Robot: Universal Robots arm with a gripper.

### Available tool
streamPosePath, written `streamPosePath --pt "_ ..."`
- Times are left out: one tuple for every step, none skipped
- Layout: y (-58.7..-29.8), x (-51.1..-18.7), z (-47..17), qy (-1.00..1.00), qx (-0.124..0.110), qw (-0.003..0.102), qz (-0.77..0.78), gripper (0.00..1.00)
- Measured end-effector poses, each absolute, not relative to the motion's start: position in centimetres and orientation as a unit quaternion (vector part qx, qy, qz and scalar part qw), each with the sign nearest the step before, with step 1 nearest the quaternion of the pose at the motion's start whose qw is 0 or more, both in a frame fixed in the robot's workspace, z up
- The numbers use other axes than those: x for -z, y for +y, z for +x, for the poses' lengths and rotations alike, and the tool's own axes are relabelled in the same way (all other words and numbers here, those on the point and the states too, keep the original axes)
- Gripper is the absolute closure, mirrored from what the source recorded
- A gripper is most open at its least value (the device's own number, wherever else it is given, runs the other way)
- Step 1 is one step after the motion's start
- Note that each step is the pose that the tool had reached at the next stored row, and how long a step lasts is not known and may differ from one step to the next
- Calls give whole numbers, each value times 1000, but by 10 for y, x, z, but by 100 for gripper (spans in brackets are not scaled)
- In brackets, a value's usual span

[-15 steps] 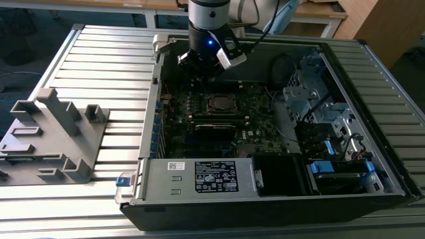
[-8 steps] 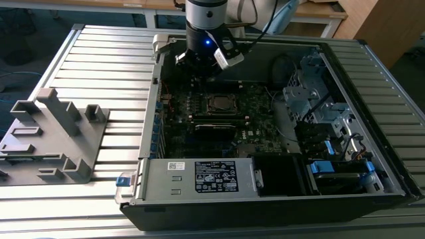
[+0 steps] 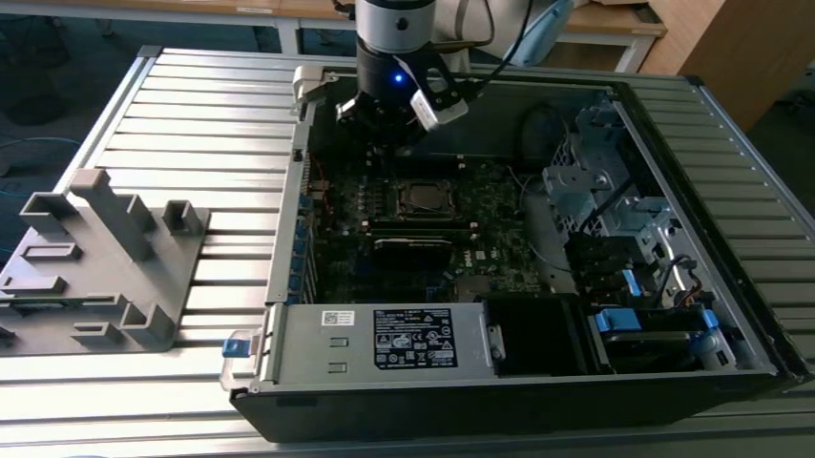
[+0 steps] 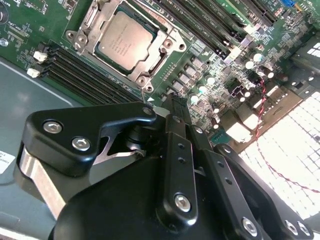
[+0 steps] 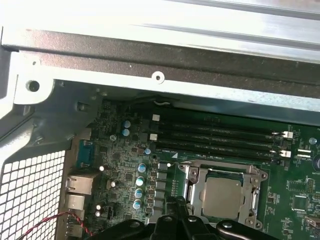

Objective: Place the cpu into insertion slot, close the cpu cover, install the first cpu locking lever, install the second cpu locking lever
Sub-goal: 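Install the first cpu locking lever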

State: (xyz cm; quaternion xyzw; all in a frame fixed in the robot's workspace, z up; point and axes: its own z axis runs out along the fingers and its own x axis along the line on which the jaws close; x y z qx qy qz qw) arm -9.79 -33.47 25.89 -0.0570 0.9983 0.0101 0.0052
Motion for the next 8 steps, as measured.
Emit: streamPosePath --pt "-335 -259 -98 998 -10 5 -57 90" --pt "-335 -259 -98 998 -10 5 -57 90" --pt "-335 -259 -98 998 -10 5 -57 90" --pt "-335 -259 -99 998 -10 5 -57 90" --pt "-335 -259 -101 998 -10 5 -57 90" --pt "-335 -259 -102 998 -10 5 -57 90" --pt "-335 -259 -104 998 -10 5 -57 90" --pt "-335 -259 -104 998 -11 5 -57 90"
